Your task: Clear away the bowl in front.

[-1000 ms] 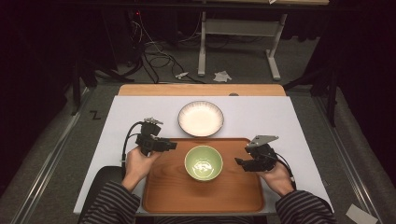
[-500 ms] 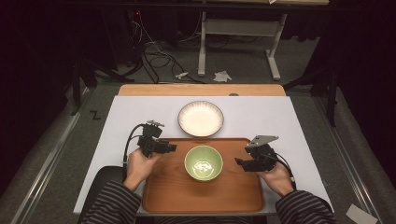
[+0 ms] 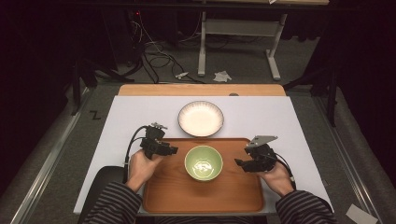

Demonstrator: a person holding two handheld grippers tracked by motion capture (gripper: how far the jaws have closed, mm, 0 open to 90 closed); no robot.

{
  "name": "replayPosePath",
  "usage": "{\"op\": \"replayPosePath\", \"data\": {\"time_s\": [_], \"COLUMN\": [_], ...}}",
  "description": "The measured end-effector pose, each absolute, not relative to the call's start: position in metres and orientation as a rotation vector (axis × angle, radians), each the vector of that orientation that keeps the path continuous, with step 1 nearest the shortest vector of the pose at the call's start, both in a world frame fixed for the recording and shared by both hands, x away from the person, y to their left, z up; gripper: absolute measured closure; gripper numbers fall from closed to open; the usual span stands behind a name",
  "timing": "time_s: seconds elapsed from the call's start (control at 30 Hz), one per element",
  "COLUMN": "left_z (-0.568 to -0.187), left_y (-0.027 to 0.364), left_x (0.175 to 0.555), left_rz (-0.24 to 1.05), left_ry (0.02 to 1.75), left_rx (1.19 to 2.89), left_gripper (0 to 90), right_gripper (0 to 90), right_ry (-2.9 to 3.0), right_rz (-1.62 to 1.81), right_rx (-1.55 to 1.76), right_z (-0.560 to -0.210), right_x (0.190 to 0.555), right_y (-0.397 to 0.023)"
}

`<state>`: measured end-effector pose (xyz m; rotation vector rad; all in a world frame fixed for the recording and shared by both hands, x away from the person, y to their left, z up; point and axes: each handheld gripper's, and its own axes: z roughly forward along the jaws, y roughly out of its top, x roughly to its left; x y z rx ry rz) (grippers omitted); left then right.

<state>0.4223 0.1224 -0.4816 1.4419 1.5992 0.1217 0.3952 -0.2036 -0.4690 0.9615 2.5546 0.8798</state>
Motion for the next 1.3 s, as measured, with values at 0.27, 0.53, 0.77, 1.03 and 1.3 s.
{"op": "replayPosePath", "data": {"time_s": [0.27,0.53,0.77,1.03,1.3], "left_z": [-0.486,-0.489,-0.49,-0.49,-0.489], "left_y": [0.118,0.116,0.114,0.112,0.111], "left_x": [0.422,0.422,0.421,0.421,0.419], "left_rz": [0.109,0.094,0.087,0.09,0.094], "left_ry": [1.607,1.611,1.606,1.606,1.586], "left_rx": [1.459,1.48,1.5,1.508,1.531], "left_gripper": [52.2,50.6,50.2,50.4,52.5], "right_gripper": [40.3,40.0,40.0,39.9,39.9], "right_ry": [2.558,2.582,2.601,2.606,2.604], "right_rz": [0.876,0.853,0.842,0.839,0.838], "right_rx": [0.961,0.976,0.973,0.98,0.979], "right_z": [-0.469,-0.472,-0.474,-0.475,-0.475], "right_x": [0.396,0.397,0.398,0.399,0.399], "right_y": [-0.204,-0.202,-0.202,-0.202,-0.202]}}
